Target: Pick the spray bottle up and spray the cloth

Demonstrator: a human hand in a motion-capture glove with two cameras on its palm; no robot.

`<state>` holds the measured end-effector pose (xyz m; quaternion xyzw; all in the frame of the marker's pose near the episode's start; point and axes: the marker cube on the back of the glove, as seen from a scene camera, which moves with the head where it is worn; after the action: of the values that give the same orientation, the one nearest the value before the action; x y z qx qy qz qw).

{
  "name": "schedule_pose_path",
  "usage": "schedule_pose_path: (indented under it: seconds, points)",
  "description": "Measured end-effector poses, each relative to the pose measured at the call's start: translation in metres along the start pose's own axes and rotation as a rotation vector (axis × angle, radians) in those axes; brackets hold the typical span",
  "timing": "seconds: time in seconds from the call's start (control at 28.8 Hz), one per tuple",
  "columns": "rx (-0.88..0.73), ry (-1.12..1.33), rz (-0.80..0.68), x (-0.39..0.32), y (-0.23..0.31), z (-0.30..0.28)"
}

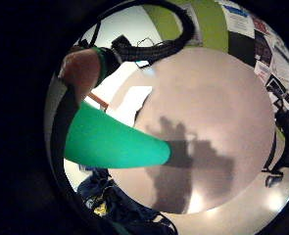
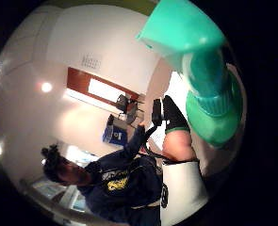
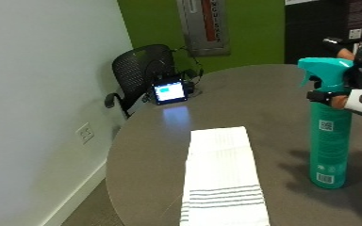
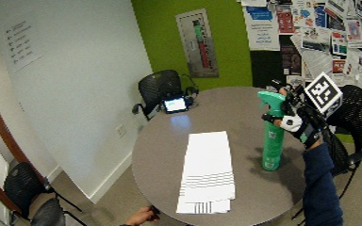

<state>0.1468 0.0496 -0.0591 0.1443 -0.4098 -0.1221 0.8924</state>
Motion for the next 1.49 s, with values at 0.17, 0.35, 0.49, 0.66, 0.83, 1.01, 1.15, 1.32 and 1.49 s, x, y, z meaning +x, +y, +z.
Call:
schedule_pose_path:
  seconds: [0.17,0.35,0.49,0.66,0.83,1.01,1.15,1.32,1.49]
  points:
    - [-0.113,-0.109,-0.001,0.008,-0.005,0.002]
    - [-0.157,-0.281,-0.030,0.027,-0.007,0.001]
    - [-0.143,-0.326,-0.043,0.039,-0.008,0.000]
    - [-0.125,-0.347,-0.068,0.047,-0.009,-0.005]
    - [-0.127,-0.373,-0.048,0.041,-0.007,-0.006]
    - [-0.146,-0.352,-0.011,0.052,-0.008,-0.006]
    - [-0.133,-0.371,0.034,0.051,-0.008,-0.002]
    - [-0.087,-0.397,0.074,0.050,-0.007,-0.001]
    - [0.019,-0.413,0.062,0.051,-0.005,-0.009]
